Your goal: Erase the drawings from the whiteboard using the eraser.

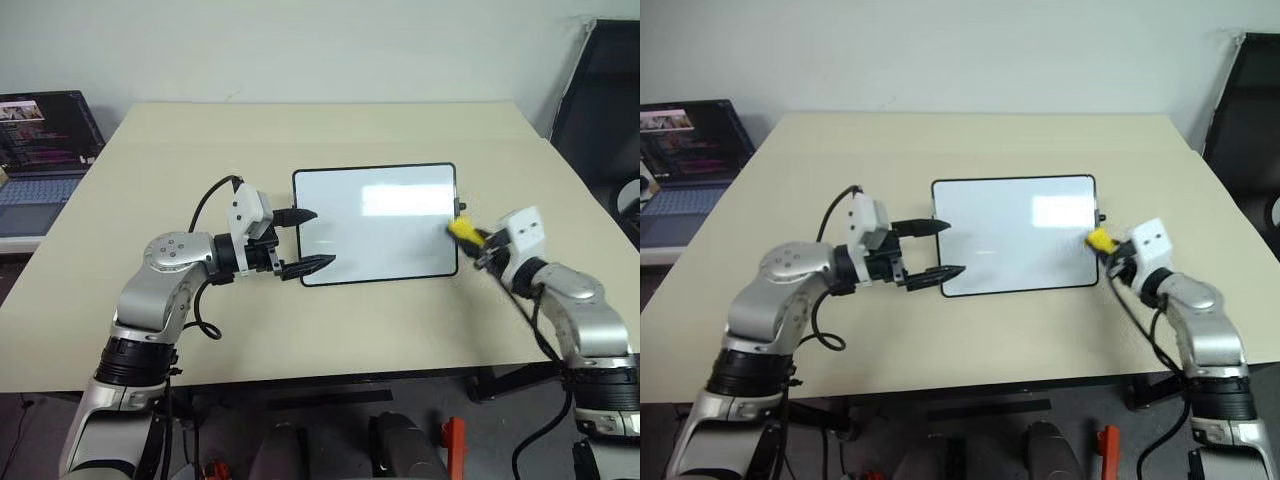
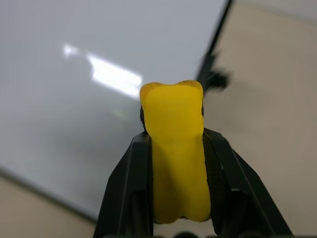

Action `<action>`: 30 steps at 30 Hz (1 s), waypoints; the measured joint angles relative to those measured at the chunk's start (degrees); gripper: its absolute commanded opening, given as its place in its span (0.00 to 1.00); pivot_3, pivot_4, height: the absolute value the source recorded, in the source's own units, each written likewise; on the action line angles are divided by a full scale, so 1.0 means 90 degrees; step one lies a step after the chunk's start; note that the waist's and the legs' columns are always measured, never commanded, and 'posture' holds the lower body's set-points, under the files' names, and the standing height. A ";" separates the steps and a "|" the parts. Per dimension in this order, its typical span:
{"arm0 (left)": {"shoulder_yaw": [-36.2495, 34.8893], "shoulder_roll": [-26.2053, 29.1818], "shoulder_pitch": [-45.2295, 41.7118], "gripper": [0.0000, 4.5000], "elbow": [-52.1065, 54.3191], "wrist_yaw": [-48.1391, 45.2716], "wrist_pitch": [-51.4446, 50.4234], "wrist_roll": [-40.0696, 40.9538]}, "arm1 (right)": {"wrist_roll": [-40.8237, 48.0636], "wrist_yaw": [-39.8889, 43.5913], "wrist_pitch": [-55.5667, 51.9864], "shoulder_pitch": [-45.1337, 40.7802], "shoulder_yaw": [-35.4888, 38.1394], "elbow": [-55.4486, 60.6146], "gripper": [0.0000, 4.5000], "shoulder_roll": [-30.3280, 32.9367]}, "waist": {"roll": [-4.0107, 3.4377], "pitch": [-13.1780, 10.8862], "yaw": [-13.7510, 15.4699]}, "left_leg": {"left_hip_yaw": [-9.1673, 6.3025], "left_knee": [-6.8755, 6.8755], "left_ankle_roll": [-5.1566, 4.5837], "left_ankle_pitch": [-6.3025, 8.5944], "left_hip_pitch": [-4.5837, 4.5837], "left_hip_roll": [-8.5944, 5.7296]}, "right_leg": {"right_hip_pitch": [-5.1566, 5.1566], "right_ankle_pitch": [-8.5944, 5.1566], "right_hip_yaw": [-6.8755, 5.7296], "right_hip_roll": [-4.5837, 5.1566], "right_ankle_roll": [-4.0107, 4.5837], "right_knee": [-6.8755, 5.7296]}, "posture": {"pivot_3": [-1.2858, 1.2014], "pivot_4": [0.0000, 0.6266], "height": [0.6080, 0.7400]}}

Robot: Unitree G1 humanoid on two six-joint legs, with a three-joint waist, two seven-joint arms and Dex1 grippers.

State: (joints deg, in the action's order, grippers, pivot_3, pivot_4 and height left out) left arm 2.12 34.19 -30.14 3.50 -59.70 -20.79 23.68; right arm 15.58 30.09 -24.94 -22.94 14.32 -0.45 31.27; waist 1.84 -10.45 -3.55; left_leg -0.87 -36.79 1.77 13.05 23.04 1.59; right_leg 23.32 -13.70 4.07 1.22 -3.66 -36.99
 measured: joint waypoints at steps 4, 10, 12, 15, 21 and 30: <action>0.0004 -0.0015 -0.0093 1.00 -0.0011 -0.0095 -0.0006 0.0008 | 0.0260 -0.0585 0.0107 -0.0233 0.1133 -0.0378 0.22 0.0218 | 0.0001 0.0000 0.0104 | -0.0004 0.0014 0.0009 0.0008 0.0000 0.0000 | 0.0000 -0.0018 -0.0006 0.0000 0.0009 0.0004 | 0.52 0.24 1.00; 0.0187 -0.0212 -0.0143 1.00 -0.0009 -0.0145 -0.0021 0.0012 | -0.0087 -0.1333 -0.0180 -0.0030 0.1402 -0.1746 0.22 0.0519 | -0.0001 0.0000 0.0178 | 0.0007 0.0015 -0.0001 0.0031 0.0000 -0.0001 | 0.0001 -0.0030 0.0000 0.0002 0.0036 0.0005 | 0.52 0.24 1.00; 0.0321 -0.0294 -0.0142 1.00 -0.0004 -0.0204 -0.0023 0.0013 | -0.0112 -0.1292 -0.0224 0.0017 0.1321 -0.2068 0.22 0.0519 | -0.0009 -0.0005 0.0156 | 0.0010 0.0015 -0.0005 0.0034 -0.0001 -0.0001 | 0.0001 -0.0031 0.0002 0.0001 0.0036 0.0004 | 0.52 0.24 1.00; 0.0450 -0.0433 -0.0143 1.00 0.0011 -0.0245 -0.0027 0.0017 | -0.0178 -0.1155 -0.0229 0.0001 0.1018 -0.2520 0.22 0.0538 | -0.0013 -0.0006 0.0090 | 0.0009 0.0016 -0.0006 0.0034 -0.0003 0.0000 | 0.0001 -0.0032 0.0002 0.0000 0.0036 0.0002 | 0.52 0.24 1.00; 0.0545 -0.0578 -0.0142 1.00 0.0032 -0.0222 -0.0032 0.0015 | -0.0257 -0.1104 -0.0278 -0.0274 0.0893 -0.3195 0.58 0.0646 | -0.0020 -0.0010 0.0065 | 0.0009 0.0014 -0.0006 0.0034 -0.0003 -0.0001 | 0.0001 -0.0032 0.0003 0.0000 0.0035 0.0001 | 0.52 0.24 1.00; 0.0329 -0.0290 -0.0034 1.00 0.0008 -0.0145 0.0001 -0.0007 | -0.0042 -0.1076 -0.0690 -0.0318 0.0891 -0.2321 0.99 0.0673 | -0.0025 -0.0013 0.0049 | 0.0006 0.0014 -0.0006 0.0034 -0.0003 0.0000 | 0.0001 -0.0033 0.0002 -0.0002 0.0034 -0.0002 | 0.52 0.24 1.00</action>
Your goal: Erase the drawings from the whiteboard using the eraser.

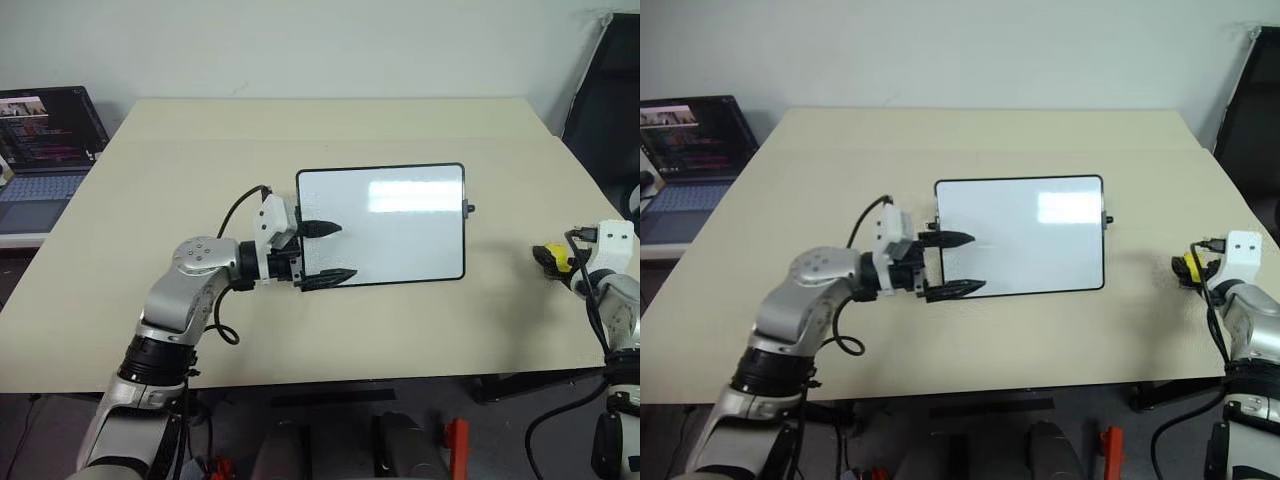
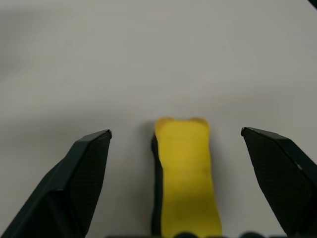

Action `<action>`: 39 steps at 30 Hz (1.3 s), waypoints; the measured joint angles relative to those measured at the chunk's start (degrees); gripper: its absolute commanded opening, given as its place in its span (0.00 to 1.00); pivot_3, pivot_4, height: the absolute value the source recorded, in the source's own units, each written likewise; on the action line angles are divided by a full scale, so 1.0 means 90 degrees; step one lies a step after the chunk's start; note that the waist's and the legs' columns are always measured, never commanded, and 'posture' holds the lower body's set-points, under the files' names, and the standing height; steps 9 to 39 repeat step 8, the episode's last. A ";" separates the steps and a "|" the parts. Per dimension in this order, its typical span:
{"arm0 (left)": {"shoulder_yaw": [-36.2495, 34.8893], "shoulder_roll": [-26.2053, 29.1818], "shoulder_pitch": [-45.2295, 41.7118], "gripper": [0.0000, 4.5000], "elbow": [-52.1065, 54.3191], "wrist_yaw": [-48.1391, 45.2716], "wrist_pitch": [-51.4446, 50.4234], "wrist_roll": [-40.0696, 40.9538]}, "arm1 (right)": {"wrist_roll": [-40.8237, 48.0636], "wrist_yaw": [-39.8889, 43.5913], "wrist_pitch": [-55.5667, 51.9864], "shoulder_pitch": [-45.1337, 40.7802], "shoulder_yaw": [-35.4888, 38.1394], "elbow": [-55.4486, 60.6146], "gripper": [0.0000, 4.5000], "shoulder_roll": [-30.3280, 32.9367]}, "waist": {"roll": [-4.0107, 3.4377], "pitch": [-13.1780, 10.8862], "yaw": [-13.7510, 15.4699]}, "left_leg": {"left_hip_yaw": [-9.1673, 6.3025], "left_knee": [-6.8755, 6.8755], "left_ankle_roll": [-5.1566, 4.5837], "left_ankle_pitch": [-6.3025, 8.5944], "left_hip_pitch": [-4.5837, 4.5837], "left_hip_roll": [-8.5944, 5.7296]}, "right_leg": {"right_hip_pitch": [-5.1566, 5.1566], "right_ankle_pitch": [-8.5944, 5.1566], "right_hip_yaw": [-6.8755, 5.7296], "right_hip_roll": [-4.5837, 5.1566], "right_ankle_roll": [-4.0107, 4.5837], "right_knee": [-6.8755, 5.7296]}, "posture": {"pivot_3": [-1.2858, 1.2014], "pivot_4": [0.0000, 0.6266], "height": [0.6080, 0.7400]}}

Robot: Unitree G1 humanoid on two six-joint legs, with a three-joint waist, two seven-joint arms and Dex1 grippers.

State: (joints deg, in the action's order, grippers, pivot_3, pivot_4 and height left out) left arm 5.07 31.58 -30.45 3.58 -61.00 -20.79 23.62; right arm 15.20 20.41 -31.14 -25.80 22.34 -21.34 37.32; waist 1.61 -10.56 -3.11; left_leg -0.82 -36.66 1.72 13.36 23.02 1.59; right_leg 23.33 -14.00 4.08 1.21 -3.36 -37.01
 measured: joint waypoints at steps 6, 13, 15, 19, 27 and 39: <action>-0.0209 0.0091 0.0238 1.00 -0.0119 0.0206 0.0134 -0.0064 | 0.0535 0.0775 -0.0111 0.0227 0.0173 0.1241 0.99 0.0383 | -0.0003 -0.0001 0.0027 | -0.0003 0.0000 0.0001 0.0001 0.0002 0.0001 | -0.0002 -0.0004 -0.0004 0.0001 -0.0006 0.0003 | 0.52 0.24 1.00; -0.0229 0.0076 0.0294 1.00 -0.0119 0.0239 0.0140 -0.0070 | 0.0708 0.1140 -0.0116 0.0458 0.0167 0.1511 0.99 0.0499 | -0.0003 -0.0001 0.0035 | -0.0003 0.0000 0.0001 0.0002 0.0002 0.0002 | -0.0003 -0.0004 -0.0005 0.0001 -0.0006 0.0004 | 0.52 0.24 1.00; -0.0229 0.0076 0.0294 1.00 -0.0119 0.0239 0.0140 -0.0070 | 0.0708 0.1140 -0.0116 0.0458 0.0167 0.1511 0.99 0.0499 | -0.0003 -0.0001 0.0035 | -0.0003 0.0000 0.0001 0.0002 0.0002 0.0002 | -0.0003 -0.0004 -0.0005 0.0001 -0.0006 0.0004 | 0.52 0.24 1.00; -0.0229 0.0076 0.0294 1.00 -0.0119 0.0239 0.0140 -0.0070 | 0.0708 0.1140 -0.0116 0.0458 0.0167 0.1511 0.99 0.0499 | -0.0003 -0.0001 0.0035 | -0.0003 0.0000 0.0001 0.0002 0.0002 0.0002 | -0.0003 -0.0004 -0.0005 0.0001 -0.0006 0.0004 | 0.52 0.24 1.00; -0.0229 0.0076 0.0294 1.00 -0.0119 0.0239 0.0140 -0.0070 | 0.0708 0.1140 -0.0116 0.0458 0.0167 0.1511 0.99 0.0499 | -0.0003 -0.0001 0.0035 | -0.0003 0.0000 0.0001 0.0002 0.0002 0.0002 | -0.0003 -0.0004 -0.0005 0.0001 -0.0006 0.0004 | 0.52 0.24 1.00; -0.0229 0.0076 0.0294 1.00 -0.0119 0.0239 0.0140 -0.0070 | 0.0708 0.1140 -0.0116 0.0458 0.0167 0.1511 0.99 0.0499 | -0.0003 -0.0001 0.0035 | -0.0003 0.0000 0.0001 0.0002 0.0002 0.0002 | -0.0003 -0.0004 -0.0005 0.0001 -0.0006 0.0004 | 0.52 0.24 1.00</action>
